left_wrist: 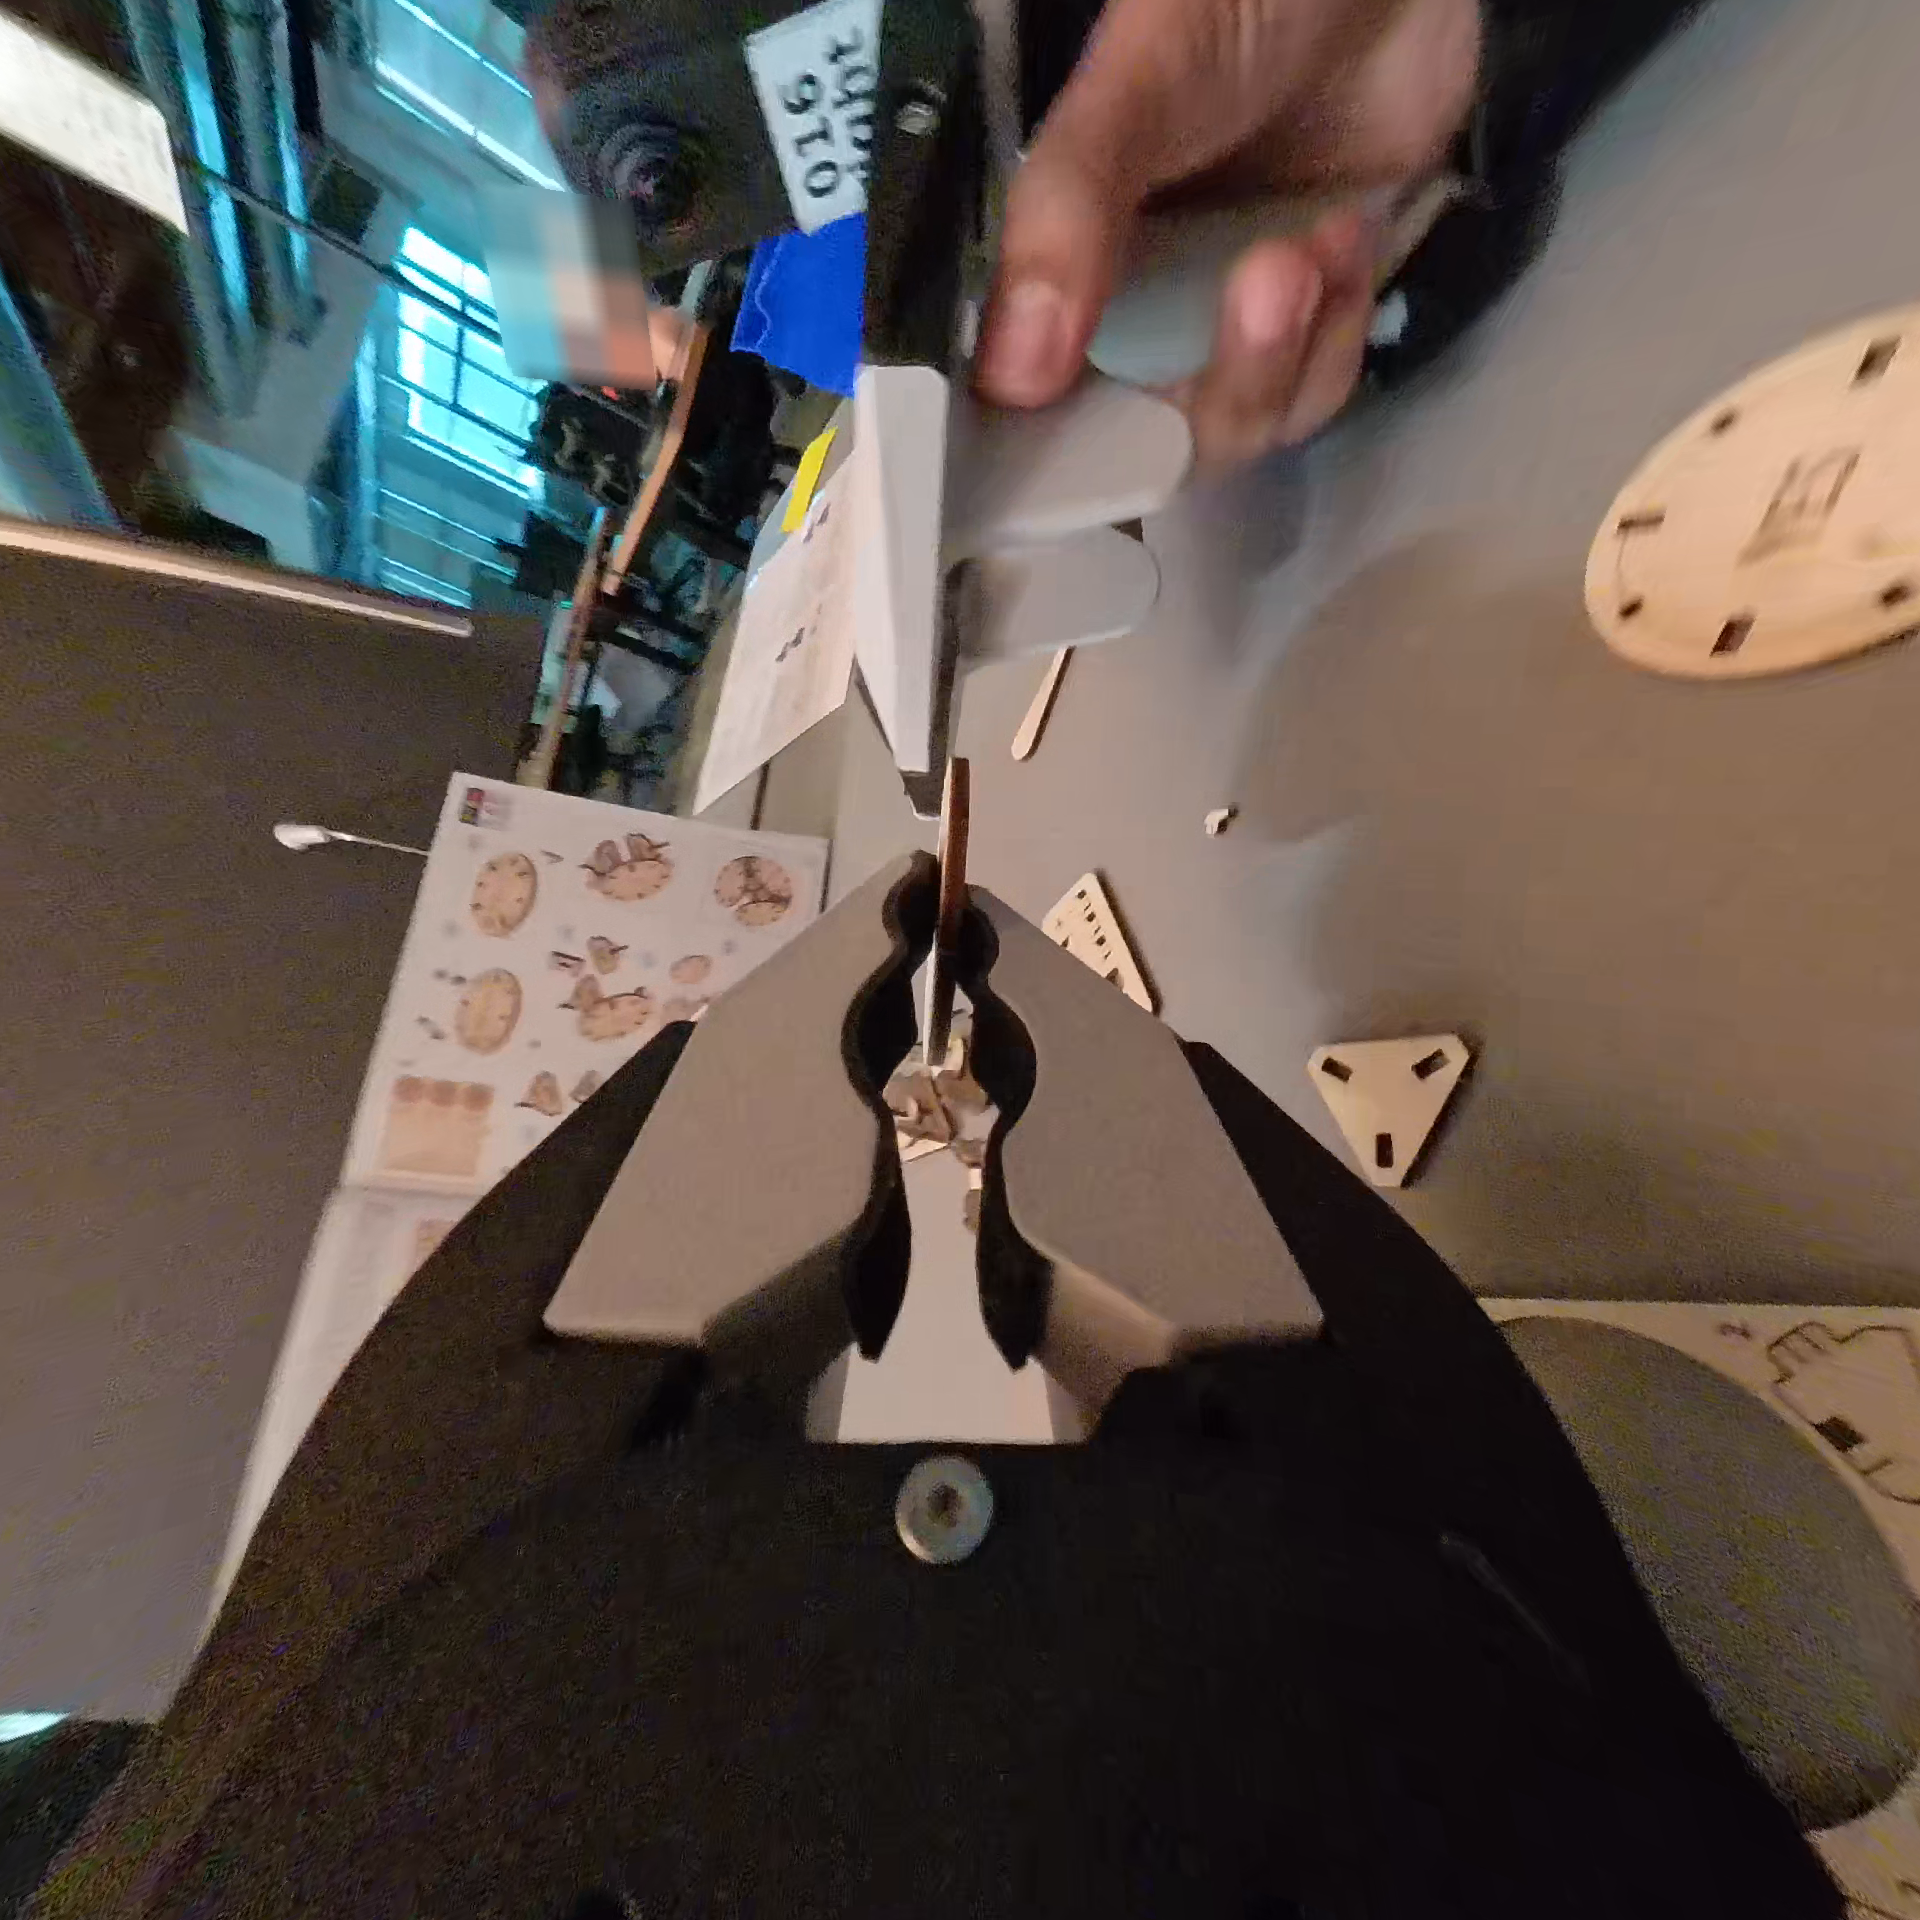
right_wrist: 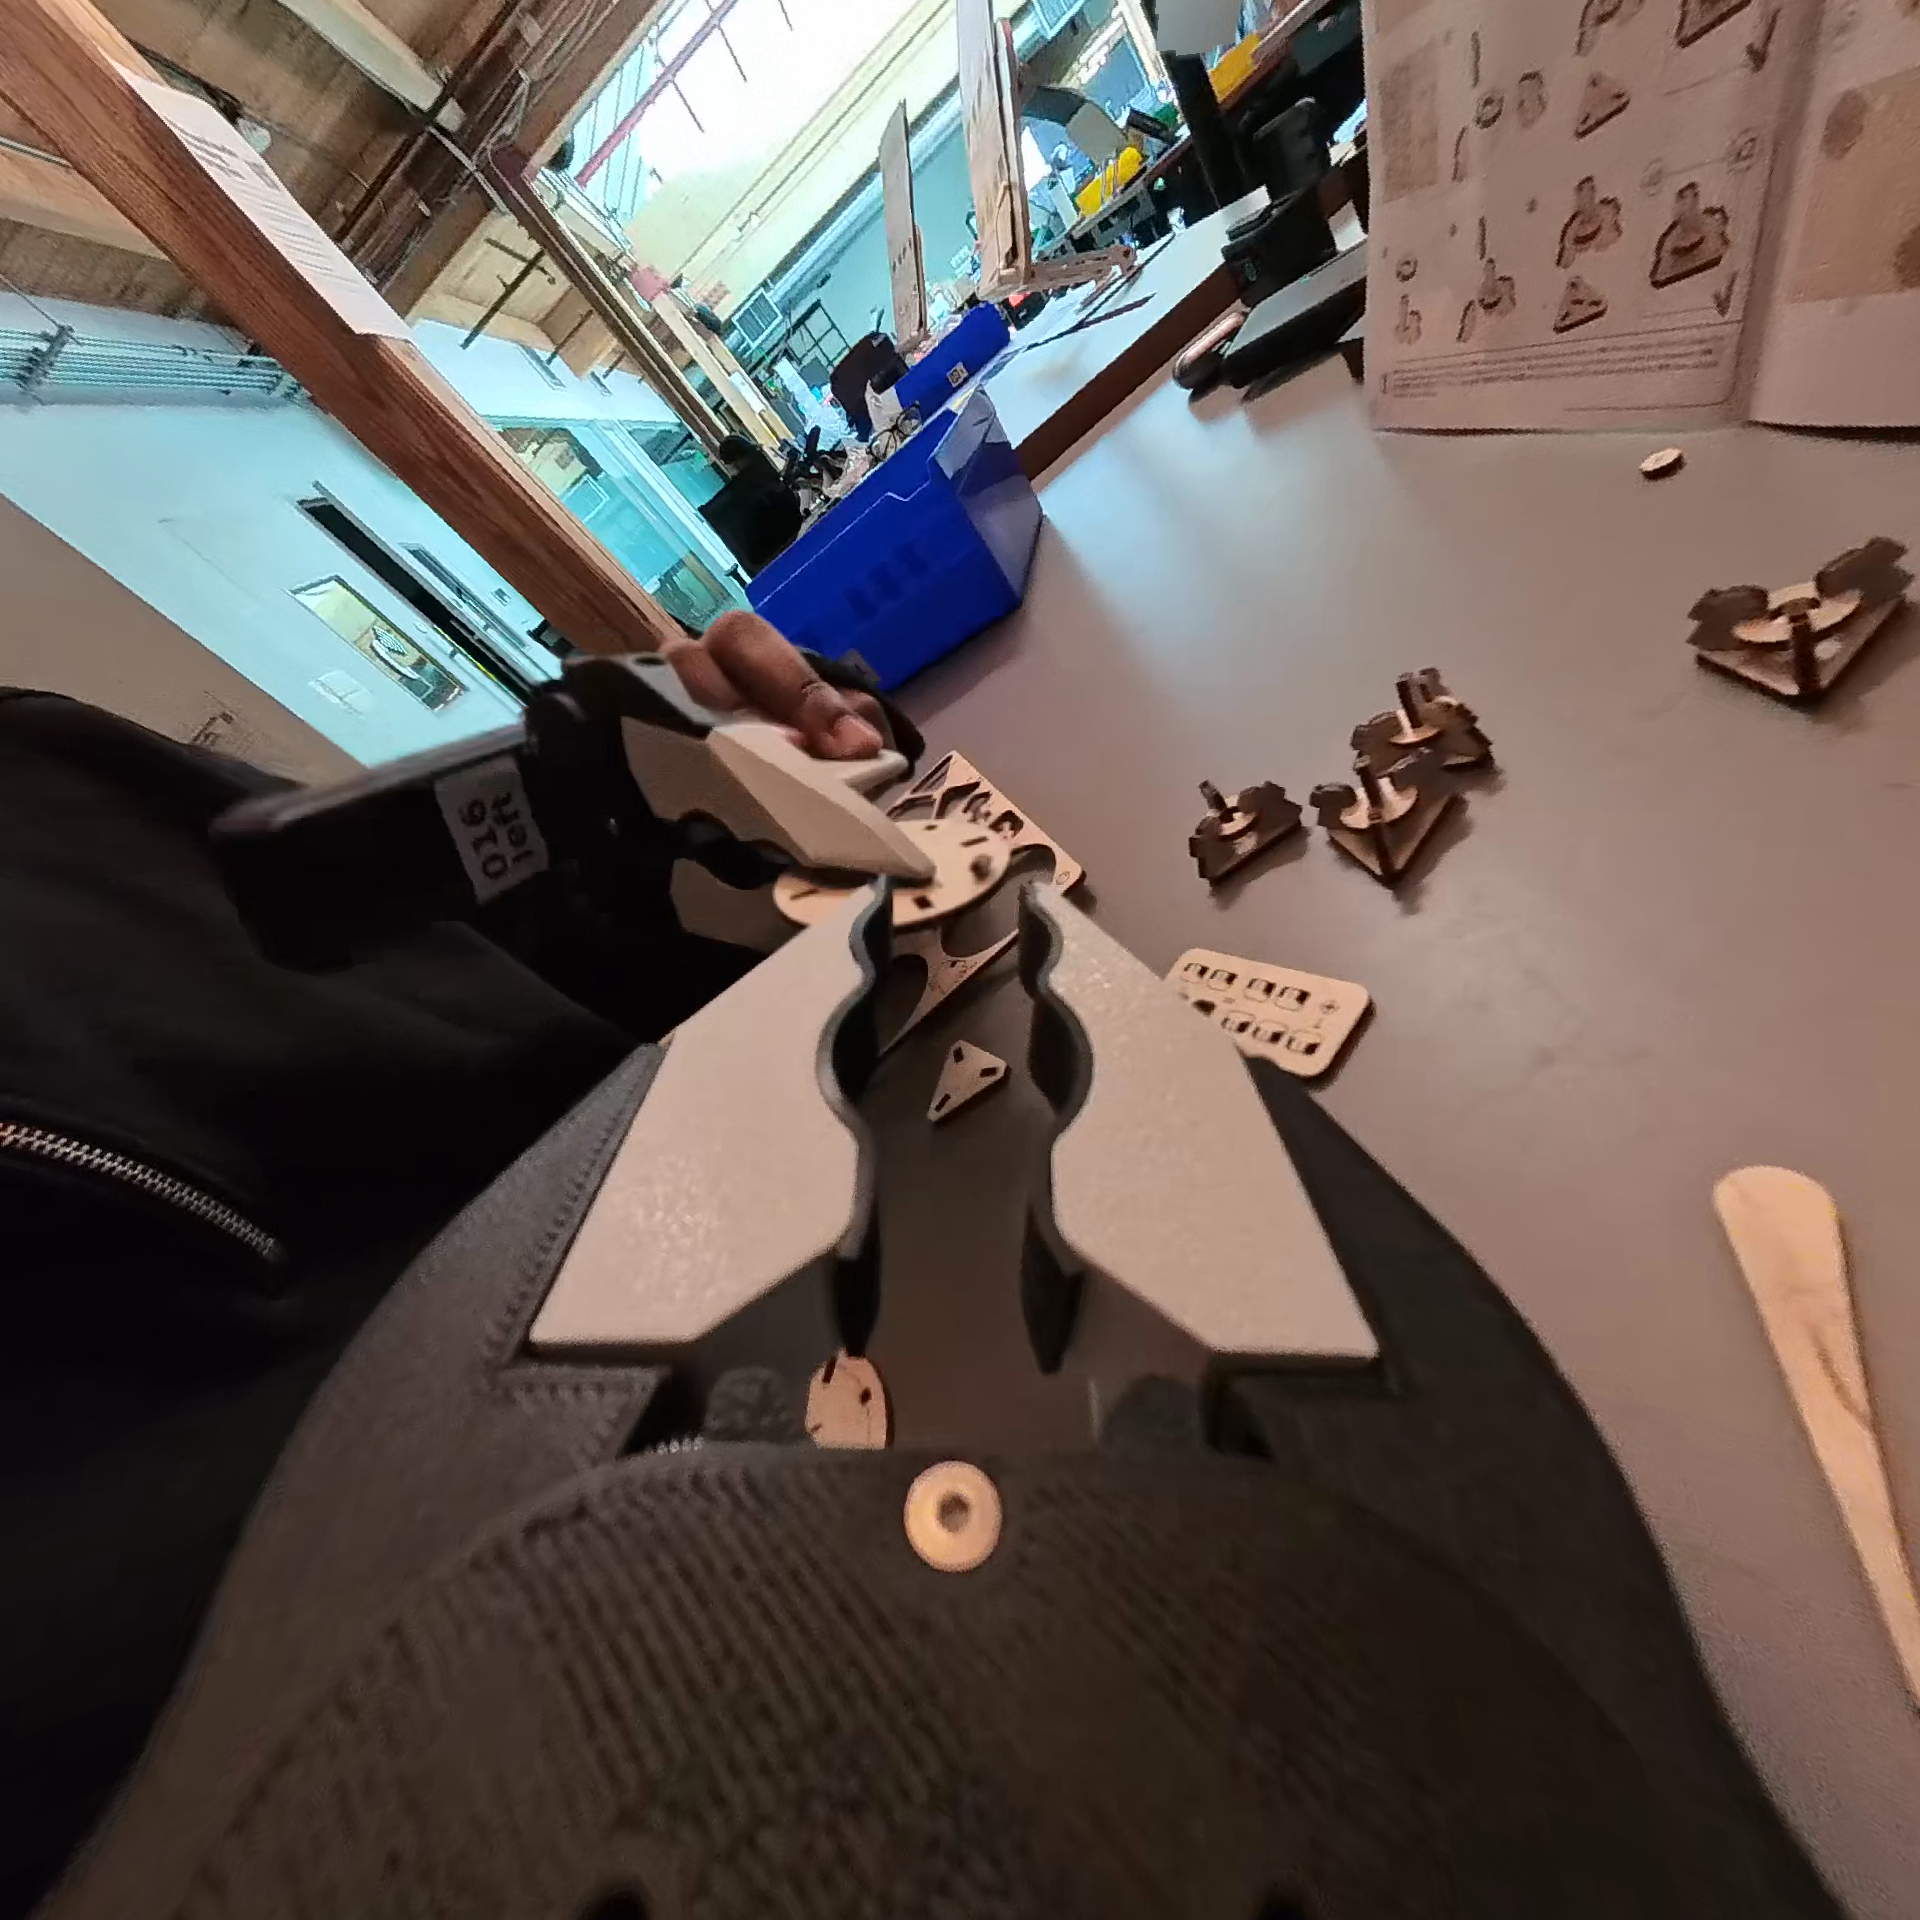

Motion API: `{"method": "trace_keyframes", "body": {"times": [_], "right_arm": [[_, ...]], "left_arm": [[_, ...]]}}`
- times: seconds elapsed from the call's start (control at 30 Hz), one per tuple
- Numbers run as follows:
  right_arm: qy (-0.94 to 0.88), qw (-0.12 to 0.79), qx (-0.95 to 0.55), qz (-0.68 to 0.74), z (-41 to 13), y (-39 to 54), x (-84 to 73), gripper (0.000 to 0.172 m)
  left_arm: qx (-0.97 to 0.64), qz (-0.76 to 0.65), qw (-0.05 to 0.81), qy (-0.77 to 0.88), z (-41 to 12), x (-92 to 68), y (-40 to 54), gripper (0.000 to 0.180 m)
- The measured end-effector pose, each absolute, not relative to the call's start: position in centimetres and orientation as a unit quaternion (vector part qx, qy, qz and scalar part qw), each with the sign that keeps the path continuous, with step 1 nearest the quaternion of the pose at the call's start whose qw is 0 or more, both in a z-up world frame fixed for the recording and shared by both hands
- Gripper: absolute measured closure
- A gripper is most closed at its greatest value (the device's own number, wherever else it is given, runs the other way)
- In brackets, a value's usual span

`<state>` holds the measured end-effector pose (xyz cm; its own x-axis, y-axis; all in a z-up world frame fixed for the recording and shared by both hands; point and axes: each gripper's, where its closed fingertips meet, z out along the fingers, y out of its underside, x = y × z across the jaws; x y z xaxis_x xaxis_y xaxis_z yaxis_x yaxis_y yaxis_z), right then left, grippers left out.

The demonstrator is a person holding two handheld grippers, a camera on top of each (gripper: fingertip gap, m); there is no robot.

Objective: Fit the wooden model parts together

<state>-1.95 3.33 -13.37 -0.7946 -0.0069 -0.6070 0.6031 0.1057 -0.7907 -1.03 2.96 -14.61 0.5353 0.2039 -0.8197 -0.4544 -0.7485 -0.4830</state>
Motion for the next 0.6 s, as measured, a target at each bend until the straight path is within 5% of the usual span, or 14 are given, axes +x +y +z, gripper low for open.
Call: {"method": "trace_keyframes", "body": {"times": [0.17,0.3,0.47,0.6], "right_arm": [[0.702,0.287,0.236,-0.608,-14.1,2.8,-1.1,0.144],[0.682,0.322,0.251,-0.607,-13.8,2.7,-1.1,0.157],[0.625,0.339,0.269,-0.65,-11.8,4.4,-2.9,0.172],[0.666,0.279,0.242,-0.648,-11.7,4.8,-2.9,0.172]], "left_arm": [[-0.785,0.528,0.304,0.112,-14.6,-0.9,3.6,0.18],[-0.787,0.517,0.323,0.099,-14.6,-1.0,3.6,0.179],[-0.793,0.453,0.407,0.004,-13.7,-1.9,3.0,0.12],[-0.777,0.262,0.56,-0.118,-12.3,-1.5,3.2,0.1]]}}
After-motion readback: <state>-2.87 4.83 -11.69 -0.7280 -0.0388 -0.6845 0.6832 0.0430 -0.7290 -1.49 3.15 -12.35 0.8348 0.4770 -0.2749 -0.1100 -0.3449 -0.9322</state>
